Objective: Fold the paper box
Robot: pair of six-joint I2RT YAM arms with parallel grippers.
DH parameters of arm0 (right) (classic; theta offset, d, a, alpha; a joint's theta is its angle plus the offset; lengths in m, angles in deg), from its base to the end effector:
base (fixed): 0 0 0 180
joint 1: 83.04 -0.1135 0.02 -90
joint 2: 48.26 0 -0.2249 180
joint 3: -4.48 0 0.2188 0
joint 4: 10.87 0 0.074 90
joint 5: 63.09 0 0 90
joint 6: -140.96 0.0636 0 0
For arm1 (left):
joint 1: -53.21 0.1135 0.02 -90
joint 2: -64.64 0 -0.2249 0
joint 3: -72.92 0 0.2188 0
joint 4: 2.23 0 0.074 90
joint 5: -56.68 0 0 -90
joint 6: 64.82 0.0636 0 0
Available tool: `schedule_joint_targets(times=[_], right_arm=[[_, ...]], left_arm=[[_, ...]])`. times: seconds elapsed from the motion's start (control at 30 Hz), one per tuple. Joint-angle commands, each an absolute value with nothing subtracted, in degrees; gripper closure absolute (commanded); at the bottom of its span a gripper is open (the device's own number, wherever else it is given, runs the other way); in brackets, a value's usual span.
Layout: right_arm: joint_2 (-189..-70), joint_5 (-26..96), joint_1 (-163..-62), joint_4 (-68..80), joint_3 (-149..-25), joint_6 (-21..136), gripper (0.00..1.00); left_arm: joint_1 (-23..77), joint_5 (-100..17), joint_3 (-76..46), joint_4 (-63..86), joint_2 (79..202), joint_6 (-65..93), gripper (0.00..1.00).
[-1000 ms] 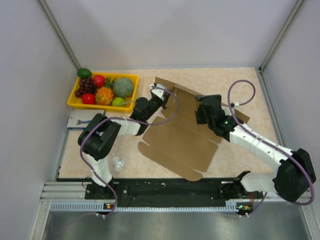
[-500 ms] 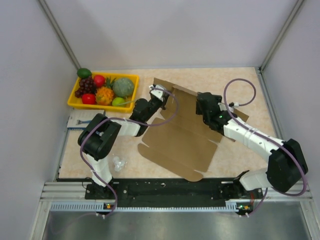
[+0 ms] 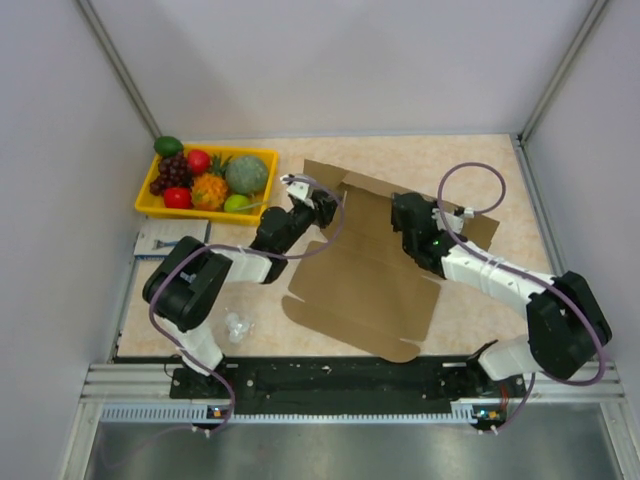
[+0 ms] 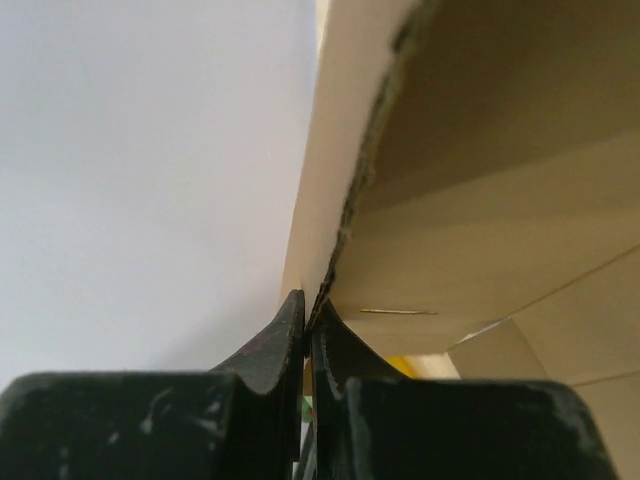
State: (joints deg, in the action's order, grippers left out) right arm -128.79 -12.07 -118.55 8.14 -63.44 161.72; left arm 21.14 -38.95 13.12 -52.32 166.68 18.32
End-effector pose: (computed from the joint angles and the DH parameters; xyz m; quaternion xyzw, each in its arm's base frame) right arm 0.2688 0.1426 0.2229 0.6313 0.5525 0.3555 0.4121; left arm 0.3059 -0.1990 0.2051 0.1793 0.6324 -0.2813 0.6992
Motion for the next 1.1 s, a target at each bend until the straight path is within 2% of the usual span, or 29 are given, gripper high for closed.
schedule_joint_targets(times=[0.0,0.07,0.23,0.37,0.5,0.67,0.87,0.97,1.07], right_arm=[[-124.47,-12.64,-118.72,-4.58,-56.63,148.38,1.00],[-123.50,-9.85,-118.11,-8.55,-54.42,145.54,1.00],[-120.78,-3.16,-114.43,-14.55,-48.44,138.60,1.00],[-119.37,8.08,-110.04,-19.82,-44.40,131.57,1.00],[-118.39,12.49,-108.18,-19.22,-44.03,126.38,1.00],[-118.22,14.69,-108.09,-20.35,-43.42,127.42,1.00],[-117.87,14.17,-108.09,-19.12,-44.48,128.65,1.00],[-118.04,14.26,-108.09,-18.86,-44.74,129.36,1.00],[-118.57,14.87,-108.17,-19.65,-44.48,129.88,1.00]], left_arm=[[21.04,-45.96,15.60,-53.39,159.76,8.41,0.56],[21.22,-48.16,18.05,-51.89,157.64,4.98,0.52],[23.41,-55.28,24.47,-49.44,148.77,-2.15,0.52],[27.71,-52.77,24.84,-28.85,141.56,-2.69,0.60],[32.64,-55.02,24.75,-26.40,137.16,-1.46,0.64],[30.37,-57.94,16.51,-21.83,142.15,0.83,0.78],[23.86,-40.11,9.29,-14.01,148.92,4.26,0.95],[22.54,-35.97,5.86,-10.58,152.09,4.52,0.98],[21.66,-37.19,3.32,-11.46,155.17,4.96,0.97]])
